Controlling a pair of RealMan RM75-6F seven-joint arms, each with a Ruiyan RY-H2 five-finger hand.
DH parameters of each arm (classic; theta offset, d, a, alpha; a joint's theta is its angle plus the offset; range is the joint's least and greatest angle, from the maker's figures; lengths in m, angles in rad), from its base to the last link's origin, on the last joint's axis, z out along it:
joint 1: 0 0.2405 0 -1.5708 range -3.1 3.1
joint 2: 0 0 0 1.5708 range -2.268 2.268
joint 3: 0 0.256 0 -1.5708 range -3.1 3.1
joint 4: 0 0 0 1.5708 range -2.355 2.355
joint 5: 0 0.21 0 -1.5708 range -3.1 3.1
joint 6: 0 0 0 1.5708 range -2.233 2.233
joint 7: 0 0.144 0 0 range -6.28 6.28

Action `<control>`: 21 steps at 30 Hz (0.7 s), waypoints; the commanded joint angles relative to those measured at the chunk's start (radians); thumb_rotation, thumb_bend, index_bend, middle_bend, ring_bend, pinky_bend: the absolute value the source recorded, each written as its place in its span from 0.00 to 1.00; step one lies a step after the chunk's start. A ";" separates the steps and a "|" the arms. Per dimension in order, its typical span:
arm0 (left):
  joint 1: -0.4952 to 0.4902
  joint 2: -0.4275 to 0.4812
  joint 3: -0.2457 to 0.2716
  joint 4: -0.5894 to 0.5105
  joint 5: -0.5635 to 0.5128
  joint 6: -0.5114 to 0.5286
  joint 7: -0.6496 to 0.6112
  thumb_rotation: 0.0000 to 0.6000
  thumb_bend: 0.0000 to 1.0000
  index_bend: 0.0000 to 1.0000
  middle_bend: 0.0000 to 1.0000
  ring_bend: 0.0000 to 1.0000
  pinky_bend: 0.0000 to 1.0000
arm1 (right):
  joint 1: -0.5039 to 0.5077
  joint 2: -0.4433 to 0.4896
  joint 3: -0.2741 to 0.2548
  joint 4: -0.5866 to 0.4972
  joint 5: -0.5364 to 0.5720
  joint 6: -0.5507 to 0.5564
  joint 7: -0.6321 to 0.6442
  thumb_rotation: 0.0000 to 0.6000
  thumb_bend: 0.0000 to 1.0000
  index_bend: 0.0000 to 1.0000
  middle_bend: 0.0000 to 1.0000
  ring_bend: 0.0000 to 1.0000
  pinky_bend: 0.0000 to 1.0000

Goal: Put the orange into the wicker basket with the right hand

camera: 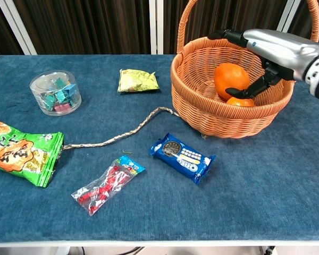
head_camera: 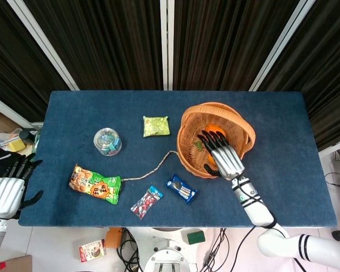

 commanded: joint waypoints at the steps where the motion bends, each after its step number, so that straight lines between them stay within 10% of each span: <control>1: -0.002 0.000 -0.001 -0.003 -0.010 -0.008 0.006 1.00 0.22 0.16 0.06 0.01 0.19 | -0.062 0.103 -0.112 -0.112 -0.155 0.059 0.100 1.00 0.31 0.00 0.00 0.00 0.05; 12: -0.002 -0.006 -0.007 -0.002 -0.011 -0.001 0.014 1.00 0.22 0.16 0.06 0.01 0.19 | -0.315 0.338 -0.345 0.012 -0.469 0.431 0.342 1.00 0.31 0.00 0.01 0.00 0.05; 21: 0.003 -0.013 -0.006 -0.016 -0.003 0.012 0.048 1.00 0.22 0.16 0.06 0.01 0.19 | -0.493 0.352 -0.291 0.270 -0.223 0.522 0.356 1.00 0.28 0.00 0.00 0.00 0.00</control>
